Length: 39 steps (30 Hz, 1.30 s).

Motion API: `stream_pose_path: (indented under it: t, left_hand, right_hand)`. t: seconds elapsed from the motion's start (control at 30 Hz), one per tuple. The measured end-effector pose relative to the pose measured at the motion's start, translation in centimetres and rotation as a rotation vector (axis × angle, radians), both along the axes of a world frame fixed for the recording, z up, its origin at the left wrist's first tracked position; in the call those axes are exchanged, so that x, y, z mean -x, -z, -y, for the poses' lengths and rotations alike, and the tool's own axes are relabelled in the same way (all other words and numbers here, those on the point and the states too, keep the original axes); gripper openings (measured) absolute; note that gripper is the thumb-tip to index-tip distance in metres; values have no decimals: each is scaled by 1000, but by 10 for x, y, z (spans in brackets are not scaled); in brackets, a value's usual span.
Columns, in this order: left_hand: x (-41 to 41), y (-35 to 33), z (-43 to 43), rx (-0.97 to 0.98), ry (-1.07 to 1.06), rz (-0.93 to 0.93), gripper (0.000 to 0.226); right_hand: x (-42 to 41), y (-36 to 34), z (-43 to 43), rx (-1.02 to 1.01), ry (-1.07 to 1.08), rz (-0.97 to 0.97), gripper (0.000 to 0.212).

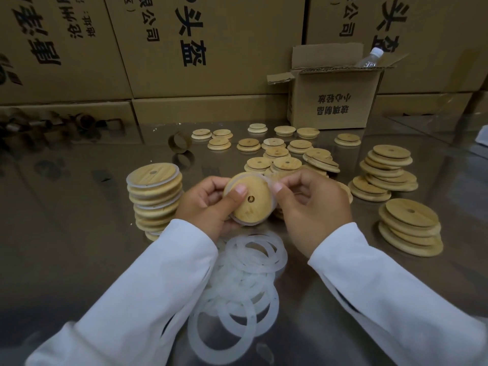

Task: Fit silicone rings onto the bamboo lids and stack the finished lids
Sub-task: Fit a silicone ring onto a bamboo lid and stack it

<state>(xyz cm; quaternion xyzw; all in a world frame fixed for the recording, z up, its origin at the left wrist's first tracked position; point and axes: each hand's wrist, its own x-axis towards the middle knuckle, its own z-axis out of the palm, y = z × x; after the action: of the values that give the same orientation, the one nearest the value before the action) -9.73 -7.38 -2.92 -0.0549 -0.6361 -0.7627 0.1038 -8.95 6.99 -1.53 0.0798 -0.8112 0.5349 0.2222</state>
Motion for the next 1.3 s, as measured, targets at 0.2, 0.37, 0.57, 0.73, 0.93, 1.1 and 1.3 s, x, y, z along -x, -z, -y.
stream_pose_path:
  t: [0.2, 0.37, 0.57, 0.73, 0.93, 1.1, 1.3]
  left_hand:
    - [1, 1, 0, -21, 8, 14, 2]
    - [2, 1, 1, -36, -2, 17, 5]
    - [1, 0, 2, -45, -26, -4, 5]
    - [0, -1, 0, -79, -16, 10, 7]
    - [1, -8, 0, -299, -12, 103, 6]
    - [-1, -3, -3, -200, 57, 101, 11]
    - [1, -2, -1, -160, 5, 87, 8]
  right_hand:
    - [6, -3, -2, 113, -55, 162, 15]
    - [8, -5, -4, 112, -92, 232, 13]
    - [6, -5, -4, 126, -152, 259, 17]
    - [5, -1, -5, 240, -177, 256, 11]
    - [-1, -1, 3, 333, -237, 281, 9]
    - [1, -4, 0, 277, -231, 306, 17]
    - [25, -7, -27, 516, 138, 224, 18]
